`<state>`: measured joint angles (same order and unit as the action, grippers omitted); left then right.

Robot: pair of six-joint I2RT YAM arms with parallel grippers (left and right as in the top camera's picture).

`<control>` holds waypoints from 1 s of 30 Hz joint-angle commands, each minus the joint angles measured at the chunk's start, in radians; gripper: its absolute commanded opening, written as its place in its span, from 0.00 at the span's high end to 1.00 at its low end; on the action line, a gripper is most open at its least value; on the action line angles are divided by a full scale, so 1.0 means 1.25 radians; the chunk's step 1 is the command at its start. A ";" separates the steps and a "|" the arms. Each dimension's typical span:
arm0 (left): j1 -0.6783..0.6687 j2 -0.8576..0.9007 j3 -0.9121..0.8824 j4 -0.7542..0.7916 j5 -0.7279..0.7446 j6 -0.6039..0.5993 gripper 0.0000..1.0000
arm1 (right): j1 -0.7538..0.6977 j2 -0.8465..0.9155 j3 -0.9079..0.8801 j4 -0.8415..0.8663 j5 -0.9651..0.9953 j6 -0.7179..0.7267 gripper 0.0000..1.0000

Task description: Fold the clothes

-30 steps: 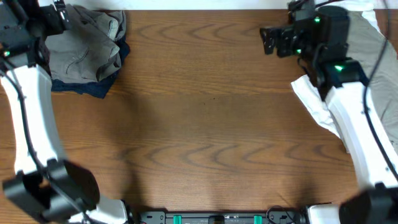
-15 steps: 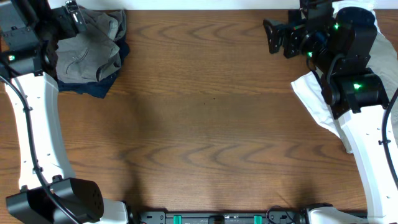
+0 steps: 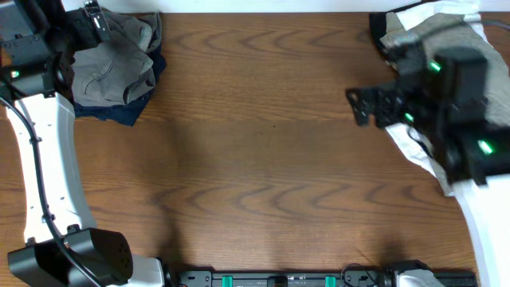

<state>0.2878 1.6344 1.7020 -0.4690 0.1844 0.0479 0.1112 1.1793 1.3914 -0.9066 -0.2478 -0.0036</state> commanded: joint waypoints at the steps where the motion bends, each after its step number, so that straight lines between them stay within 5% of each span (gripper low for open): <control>1: 0.002 -0.001 0.004 -0.002 0.007 -0.010 0.02 | -0.035 -0.084 -0.005 -0.108 -0.041 0.045 0.01; 6: 0.002 -0.001 0.004 -0.002 0.007 -0.010 0.02 | -0.042 -0.198 -0.032 -0.177 0.053 0.074 0.01; 12: 0.002 -0.001 0.004 -0.002 0.007 -0.010 0.02 | -0.043 -0.390 -0.276 0.158 0.254 0.061 0.01; 21: 0.002 -0.001 0.004 -0.002 0.007 -0.010 0.02 | -0.043 -0.586 -0.727 0.663 0.258 -0.043 0.01; 30: 0.002 -0.001 0.004 -0.002 0.007 -0.010 0.02 | -0.043 -0.748 -0.976 0.786 0.255 -0.043 0.01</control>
<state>0.2878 1.6344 1.7020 -0.4690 0.1844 0.0479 0.0673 0.2924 0.2199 0.0673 0.0601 -0.0387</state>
